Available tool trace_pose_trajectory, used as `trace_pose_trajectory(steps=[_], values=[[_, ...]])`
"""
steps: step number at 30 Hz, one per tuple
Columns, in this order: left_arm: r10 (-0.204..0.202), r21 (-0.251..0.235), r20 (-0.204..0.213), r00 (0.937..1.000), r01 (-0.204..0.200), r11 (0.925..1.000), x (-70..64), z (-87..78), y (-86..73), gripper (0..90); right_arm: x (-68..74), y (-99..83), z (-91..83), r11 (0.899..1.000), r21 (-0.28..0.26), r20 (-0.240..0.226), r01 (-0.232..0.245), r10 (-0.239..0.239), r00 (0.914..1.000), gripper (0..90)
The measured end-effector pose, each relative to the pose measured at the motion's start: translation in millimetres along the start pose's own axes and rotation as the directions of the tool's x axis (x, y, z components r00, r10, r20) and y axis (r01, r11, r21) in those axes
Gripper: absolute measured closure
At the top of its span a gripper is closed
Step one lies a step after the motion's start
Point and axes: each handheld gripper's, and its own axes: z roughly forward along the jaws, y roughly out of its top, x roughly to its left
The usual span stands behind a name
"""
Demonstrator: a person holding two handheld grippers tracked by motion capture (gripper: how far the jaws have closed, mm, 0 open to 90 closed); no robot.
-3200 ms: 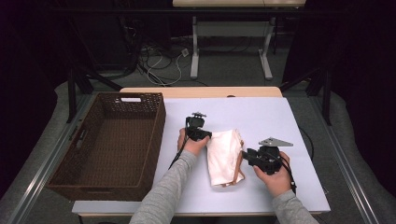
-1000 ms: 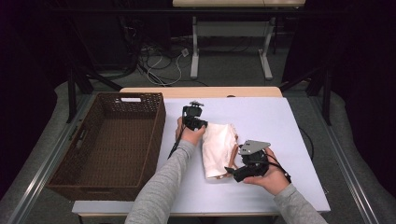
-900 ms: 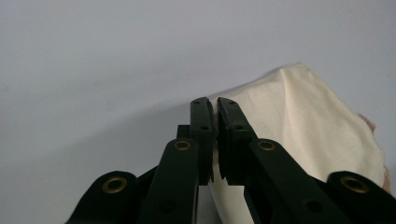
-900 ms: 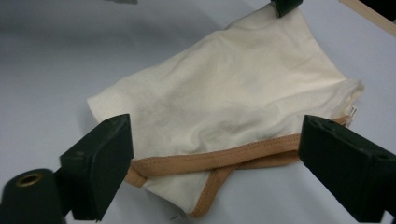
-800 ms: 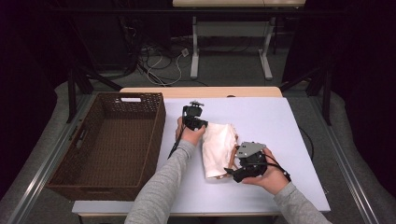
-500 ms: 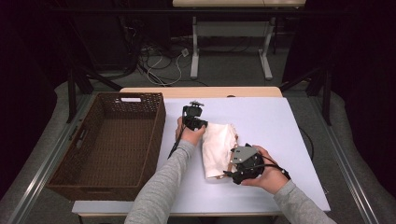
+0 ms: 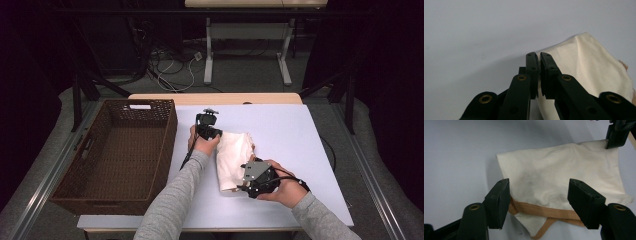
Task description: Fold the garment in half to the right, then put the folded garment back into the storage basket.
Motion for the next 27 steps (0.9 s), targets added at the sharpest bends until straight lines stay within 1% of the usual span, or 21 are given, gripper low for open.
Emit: trace_pose_trajectory(steps=[1,2,4,8,9,10,14,17,22,24,26,27], values=[[-0.001,0.000,0.000,1.0000,0.001,1.0000,0.0,-0.1,0.0,85.7,-0.4,0.4,0.1,1.000,0.003,-0.001,0.010,-0.010,1.0000,35.1],[-0.001,0.000,0.000,1.0000,0.001,1.0000,0.0,0.0,-0.1,85.6,-0.1,0.4,0.3,1.000,0.008,-0.002,0.010,-0.010,1.0000,35.1],[-0.001,-0.001,0.000,1.0000,0.001,1.0000,-0.1,0.0,-0.1,85.6,0.3,0.3,1.4,1.000,0.002,-0.016,0.016,-0.016,0.9997,35.6],[-0.003,-0.003,0.001,1.0000,0.003,1.0000,0.5,0.4,-0.3,85.6,1.9,0.5,3.2,0.999,0.005,-0.022,0.046,-0.046,0.9987,35.5],[-0.009,-0.001,0.001,1.0000,0.009,1.0000,0.4,0.5,-0.4,85.6,2.4,0.8,3.4,0.999,0.008,-0.017,0.046,-0.046,0.9988,35.4],[-0.007,-0.003,0.002,1.0000,0.007,1.0000,1.0,0.7,-0.3,85.6,2.3,1.1,3.8,0.999,0.009,-0.017,0.048,-0.048,0.9987,35.6],[-0.005,0.000,0.000,1.0000,0.005,1.0000,1.4,1.5,-0.7,85.6,4.0,1.0,5.2,0.998,0.020,-0.031,0.054,-0.053,0.9981,38.6],[-0.011,-0.001,0.002,0.9999,0.011,0.9999,1.4,1.4,-0.7,85.7,4.6,1.1,6.3,0.998,0.025,-0.036,0.059,-0.058,0.9976,39.3],[-0.005,-0.001,0.000,1.0000,0.005,1.0000,1.2,1.5,-0.7,85.7,5.6,0.9,7.0,0.998,0.026,-0.040,0.053,-0.052,0.9979,40.6],[-0.005,-0.002,0.000,1.0000,0.005,1.0000,1.1,1.6,-0.7,85.7,6.1,0.5,8.0,0.998,0.027,-0.041,0.060,-0.058,0.9974,40.8],[-0.004,-0.001,-0.003,1.0000,0.004,1.0000,1.0,1.7,-0.8,85.7,6.9,0.1,8.6,0.998,0.029,-0.045,0.056,-0.054,0.9975,40.9],[-0.004,-0.001,-0.003,1.0000,0.004,1.0000,1.1,1.7,-0.8,85.7,6.9,0.0,9.1,0.998,0.026,-0.048,0.065,-0.064,0.9968,40.9]])
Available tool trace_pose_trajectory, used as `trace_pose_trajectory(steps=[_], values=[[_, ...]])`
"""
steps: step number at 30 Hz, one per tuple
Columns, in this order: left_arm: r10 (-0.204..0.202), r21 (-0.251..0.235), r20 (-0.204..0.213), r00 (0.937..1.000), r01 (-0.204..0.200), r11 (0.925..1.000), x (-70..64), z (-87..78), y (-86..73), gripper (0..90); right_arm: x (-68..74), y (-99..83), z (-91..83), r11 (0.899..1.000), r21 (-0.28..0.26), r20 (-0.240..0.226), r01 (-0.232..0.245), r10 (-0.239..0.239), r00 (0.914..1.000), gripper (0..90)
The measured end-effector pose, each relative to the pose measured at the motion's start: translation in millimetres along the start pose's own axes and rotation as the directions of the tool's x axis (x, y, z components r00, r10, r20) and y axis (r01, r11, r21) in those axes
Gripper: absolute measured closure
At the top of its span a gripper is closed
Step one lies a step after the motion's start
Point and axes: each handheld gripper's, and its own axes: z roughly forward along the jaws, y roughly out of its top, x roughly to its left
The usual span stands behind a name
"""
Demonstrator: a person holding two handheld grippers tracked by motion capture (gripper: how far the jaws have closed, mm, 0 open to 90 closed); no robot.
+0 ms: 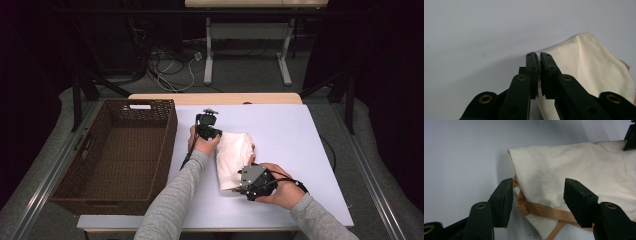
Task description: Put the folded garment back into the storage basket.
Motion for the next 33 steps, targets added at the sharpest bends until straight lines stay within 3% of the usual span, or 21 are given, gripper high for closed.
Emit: trace_pose_trajectory(steps=[21,33], values=[[-0.004,0.004,-0.004,1.0000,0.004,1.0000,0.2,0.4,-1.5,85.7,3.7,-0.3,17.1,0.998,0.038,-0.026,0.044,-0.043,0.9987,40.3],[0.000,0.001,-0.006,1.0000,0.000,1.0000,0.0,1.2,-2.9,85.7,1.3,-0.6,26.3,0.997,0.044,-0.039,0.067,-0.065,0.9971,48.1]])
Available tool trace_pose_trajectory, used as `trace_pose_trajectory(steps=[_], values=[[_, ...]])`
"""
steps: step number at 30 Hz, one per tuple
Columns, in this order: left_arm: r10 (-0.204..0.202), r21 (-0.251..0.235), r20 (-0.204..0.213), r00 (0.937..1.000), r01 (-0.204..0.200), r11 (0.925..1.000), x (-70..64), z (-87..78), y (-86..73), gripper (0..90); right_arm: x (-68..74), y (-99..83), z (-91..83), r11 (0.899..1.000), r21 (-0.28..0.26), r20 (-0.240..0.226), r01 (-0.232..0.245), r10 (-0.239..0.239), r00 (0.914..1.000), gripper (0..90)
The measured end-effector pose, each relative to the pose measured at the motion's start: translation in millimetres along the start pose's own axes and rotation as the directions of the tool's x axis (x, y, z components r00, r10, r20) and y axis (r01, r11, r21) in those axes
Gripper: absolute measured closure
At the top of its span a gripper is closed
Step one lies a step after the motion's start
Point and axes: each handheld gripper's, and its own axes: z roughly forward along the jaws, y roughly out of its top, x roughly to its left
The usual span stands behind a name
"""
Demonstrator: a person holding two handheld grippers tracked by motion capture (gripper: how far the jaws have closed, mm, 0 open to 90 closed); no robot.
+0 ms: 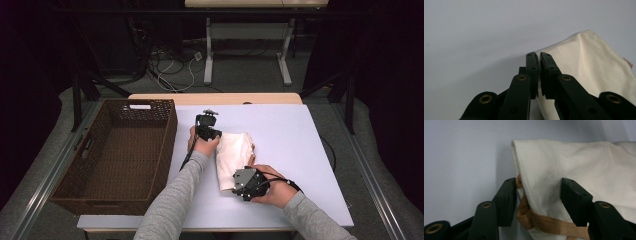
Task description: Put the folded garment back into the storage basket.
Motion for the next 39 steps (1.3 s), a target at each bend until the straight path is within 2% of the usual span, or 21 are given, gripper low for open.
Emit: trace_pose_trajectory(steps=[3,8,11,15,20,31,32,34,38,39], values=[[0.003,0.003,-0.002,1.0000,-0.003,1.0000,0.5,-0.2,-0.2,85.8,-1.0,0.0,0.9,1.000,-0.001,-0.011,-0.009,0.009,0.9999,53.7],[-0.001,0.001,0.000,1.0000,0.001,1.0000,0.1,-0.7,-0.3,85.7,1.9,2.8,1.8,0.999,0.016,-0.010,0.031,-0.031,0.9995,65.2],[0.011,0.005,-0.002,0.9999,-0.011,0.9999,0.0,-0.9,-0.2,85.7,2.9,4.1,2.0,0.999,0.024,-0.012,0.044,-0.044,0.9990,69.9],[0.013,0.008,-0.003,0.9999,-0.013,0.9999,-0.5,-1.0,-0.5,85.7,2.2,4.8,2.6,0.999,0.032,-0.015,0.034,-0.033,0.9993,74.8],[0.016,0.010,0.000,0.9999,-0.016,0.9998,0.0,-0.4,-0.9,85.8,2.5,7.2,2.1,0.999,0.043,-0.003,0.012,-0.012,0.9999,76.7],[0.021,0.006,0.007,0.9997,-0.021,0.9998,-1.7,-2.0,-1.3,85.8,6.6,12.7,-3.4,0.998,0.047,0.045,0.031,-0.033,0.9984,77.3],[0.022,0.007,0.007,0.9997,-0.022,0.9997,-1.8,-2.1,-1.4,85.9,8.5,13.3,-5.2,0.999,0.039,0.067,0.034,-0.037,0.9971,77.3],[0.032,0.007,0.007,0.9995,-0.032,0.9995,-1.3,-2.8,-1.2,85.8,9.4,13.4,-7.0,0.998,0.035,0.084,0.044,-0.047,0.9954,77.3],[0.026,0.004,0.009,0.9996,-0.026,0.9997,-2.3,-3.5,-1.3,85.8,11.9,14.2,-10.3,0.997,0.029,0.118,0.068,-0.071,0.9905,77.4],[0.031,0.003,0.007,0.9995,-0.031,0.9995,-2.6,-4.3,-1.3,85.9,13.9,14.6,-12.1,0.997,0.015,0.143,0.082,-0.083,0.9863,77.4]])
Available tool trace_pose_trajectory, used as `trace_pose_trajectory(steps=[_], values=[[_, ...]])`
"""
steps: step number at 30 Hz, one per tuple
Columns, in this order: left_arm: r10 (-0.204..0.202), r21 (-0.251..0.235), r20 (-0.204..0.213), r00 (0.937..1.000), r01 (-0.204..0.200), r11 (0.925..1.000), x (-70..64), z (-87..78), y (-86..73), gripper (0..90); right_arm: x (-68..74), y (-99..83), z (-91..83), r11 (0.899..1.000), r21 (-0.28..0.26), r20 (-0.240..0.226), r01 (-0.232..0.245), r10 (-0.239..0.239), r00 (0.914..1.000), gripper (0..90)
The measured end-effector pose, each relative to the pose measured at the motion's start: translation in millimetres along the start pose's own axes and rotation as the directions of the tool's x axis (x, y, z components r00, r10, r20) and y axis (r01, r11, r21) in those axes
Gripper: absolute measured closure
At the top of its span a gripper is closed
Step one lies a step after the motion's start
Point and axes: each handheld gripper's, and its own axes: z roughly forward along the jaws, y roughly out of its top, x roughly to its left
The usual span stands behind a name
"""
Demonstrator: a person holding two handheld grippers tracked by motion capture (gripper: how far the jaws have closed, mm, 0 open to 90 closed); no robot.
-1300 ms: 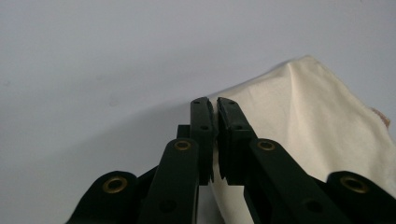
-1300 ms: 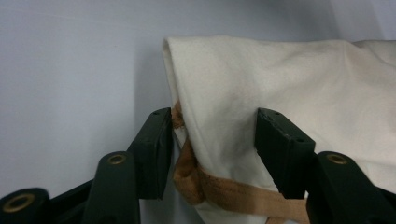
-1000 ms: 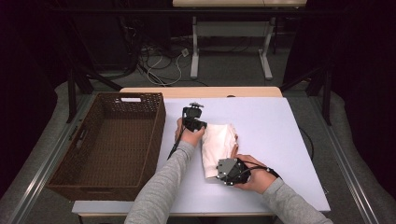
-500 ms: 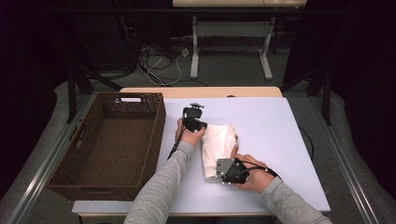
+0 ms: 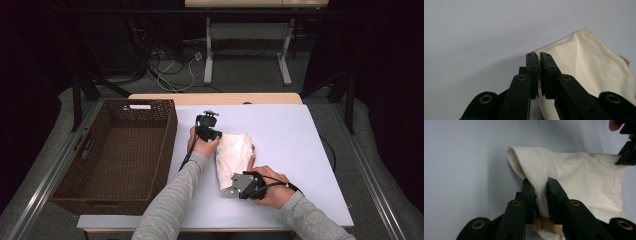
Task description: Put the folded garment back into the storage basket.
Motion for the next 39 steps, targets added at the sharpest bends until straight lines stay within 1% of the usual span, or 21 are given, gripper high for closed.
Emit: trace_pose_trajectory(steps=[3,5,6,8,12,14,17,18,19,20,22,24,25,28,31,33,34,35,37,38,39], values=[[0.009,0.002,0.007,0.9999,-0.009,1.0000,-1.8,-1.4,0.1,85.9,0.8,0.8,-2.4,1.000,-0.013,0.026,0.026,-0.025,0.9994,77.5],[0.000,0.000,0.010,0.9999,0.000,1.0000,-4.1,-2.5,0.1,85.9,1.9,1.2,-4.0,0.999,-0.018,0.045,0.038,-0.038,0.9983,77.6],[0.011,0.001,0.015,0.9998,-0.011,0.9999,-4.0,-3.4,0.3,85.9,2.4,1.4,-5.0,0.999,-0.016,0.057,0.047,-0.046,0.9973,77.6],[0.005,-0.005,0.017,0.9999,-0.004,1.0000,-5.2,-3.7,0.1,85.9,2.9,1.6,-6.4,0.998,-0.026,0.084,0.064,-0.061,0.9946,77.6],[0.025,-0.002,0.023,0.9994,-0.025,0.9997,-7.2,-8.1,0.6,85.9,4.1,2.3,-9.6,0.994,-0.040,0.122,0.098,-0.092,0.9882,77.7],[0.014,-0.010,0.022,0.9997,-0.014,0.9999,-8.7,-8.6,0.3,85.9,4.4,2.6,-11.2,0.992,-0.042,0.149,0.120,-0.113,0.9824,77.7],[0.024,-0.011,0.030,0.9993,-0.024,0.9996,-11.7,-12.4,0.6,85.9,4.6,2.4,-13.8,0.990,-0.049,0.176,0.131,-0.121,0.9770,77.8],[0.028,-0.013,0.027,0.9992,-0.027,0.9995,-12.7,-13.5,0.5,85.9,5.4,2.5,-14.5,0.991,-0.054,0.180,0.123,-0.111,0.9773,77.8],[0.027,-0.013,0.030,0.9992,-0.026,0.9996,-13.6,-14.5,0.6,85.9,6.1,2.5,-14.9,0.990,-0.060,0.193,0.124,-0.110,0.9749,77.8],[0.027,-0.013,0.030,0.9992,-0.026,0.9996,-13.6,-14.5,0.6,85.9,5.8,2.6,-15.9,0.988,-0.057,0.206,0.143,-0.129,0.9701,77.9],[0.032,-0.022,0.037,0.9988,-0.031,0.9993,-16.8,-18.1,0.8,85.9,6.5,2.8,-17.2,0.985,-0.074,0.228,0.154,-0.134,0.9643,77.9],[0.033,-0.027,0.041,0.9986,-0.032,0.9991,-18.2,-19.3,0.9,86.0,7.5,3.2,-19.9,0.984,-0.077,0.257,0.162,-0.137,0.9567,78.0],[0.043,-0.029,0.050,0.9979,-0.041,0.9987,-20.6,-22.7,1.1,86.0,7.9,3.3,-22.3,0.984,-0.076,0.270,0.162,-0.136,0.9532,78.0],[0.045,-0.035,0.064,0.9969,-0.042,0.9985,-25.3,-28.2,0.6,86.0,7.7,2.8,-25.9,0.981,-0.096,0.292,0.167,-0.133,0.9470,78.0],[0.045,-0.041,0.078,0.9959,-0.042,0.9982,-29.9,-34.0,0.1,86.0,7.7,2.0,-30.0,0.981,-0.098,0.308,0.168,-0.131,0.9424,78.1],[0.049,-0.043,0.089,0.9948,-0.045,0.9980,-32.8,-38.3,-0.3,86.0,7.7,1.5,-32.5,0.980,-0.097,0.312,0.175,-0.137,0.9402,78.1],[0.049,-0.043,0.089,0.9948,-0.045,0.9980,-32.8,-38.3,-0.3,86.0,8.5,1.4,-33.2,0.980,-0.108,0.317,0.166,-0.125,0.9402,78.0],[0.057,-0.046,0.100,0.9933,-0.053,0.9975,-36.5,-42.2,-0.8,86.1,8.4,1.6,-35.0,0.979,-0.104,0.322,0.176,-0.134,0.9373,78.0],[0.065,-0.046,0.103,0.9926,-0.060,0.9971,-38.5,-44.3,-0.9,86.1,9.3,1.6,-36.2,0.980,-0.102,0.325,0.171,-0.130,0.9366,78.0],[0.065,-0.052,0.121,0.9906,-0.059,0.9969,-43.4,-49.1,-0.9,86.0,9.1,2.5,-39.2,0.977,-0.104,0.334,0.187,-0.143,0.9318,78.1],[0.072,-0.056,0.129,0.9890,-0.065,0.9963,-45.7,-51.8,-0.4,86.1,9.7,2.6,-40.7,0.978,-0.103,0.340,0.180,-0.135,0.9307,78.1]])
